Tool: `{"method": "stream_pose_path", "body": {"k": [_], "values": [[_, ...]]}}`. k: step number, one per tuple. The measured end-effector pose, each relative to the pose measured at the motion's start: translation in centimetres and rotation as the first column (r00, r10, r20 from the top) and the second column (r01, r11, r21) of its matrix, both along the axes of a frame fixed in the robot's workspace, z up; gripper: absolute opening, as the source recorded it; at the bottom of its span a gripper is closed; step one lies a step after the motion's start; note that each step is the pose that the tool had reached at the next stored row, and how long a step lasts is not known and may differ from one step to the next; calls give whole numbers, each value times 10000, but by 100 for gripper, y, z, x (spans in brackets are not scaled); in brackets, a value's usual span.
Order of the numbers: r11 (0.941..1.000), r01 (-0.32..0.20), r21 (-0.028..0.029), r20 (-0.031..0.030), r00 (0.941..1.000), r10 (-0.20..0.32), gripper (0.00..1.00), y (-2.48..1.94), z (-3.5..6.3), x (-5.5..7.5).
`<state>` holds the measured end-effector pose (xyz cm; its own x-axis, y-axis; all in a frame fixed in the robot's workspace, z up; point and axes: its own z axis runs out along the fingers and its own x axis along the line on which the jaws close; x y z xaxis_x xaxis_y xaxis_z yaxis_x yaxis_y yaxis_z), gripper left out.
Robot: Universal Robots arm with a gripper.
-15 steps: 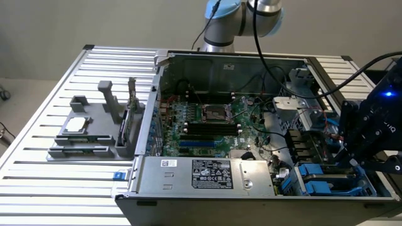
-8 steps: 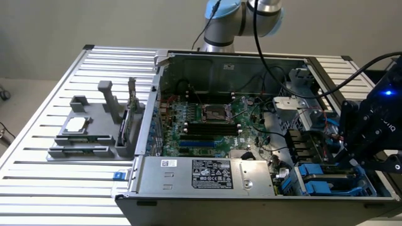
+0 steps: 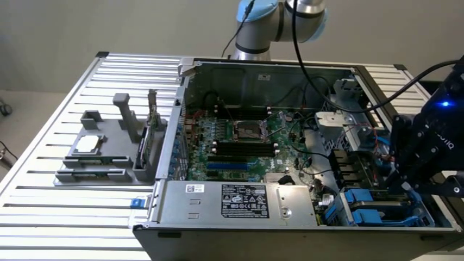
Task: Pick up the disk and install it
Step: 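Insert the first disk wire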
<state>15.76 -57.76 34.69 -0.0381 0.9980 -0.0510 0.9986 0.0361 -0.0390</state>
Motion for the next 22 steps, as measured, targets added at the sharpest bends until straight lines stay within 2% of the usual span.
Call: {"method": "stream_pose_path", "body": {"k": [3, 8, 17, 22], "values": [[10000, 2, -71, -68, 10000, -2, 16, 46, 0, 4], [10000, 48, -87, -141, 9999, -49, 16, 86, -1, 48], [9992, 356, -168, -298, 9989, -361, 16, 91, -4, 88], [9988, 453, -176, -381, 9982, -460, 16, 91, -9, 111]]}}
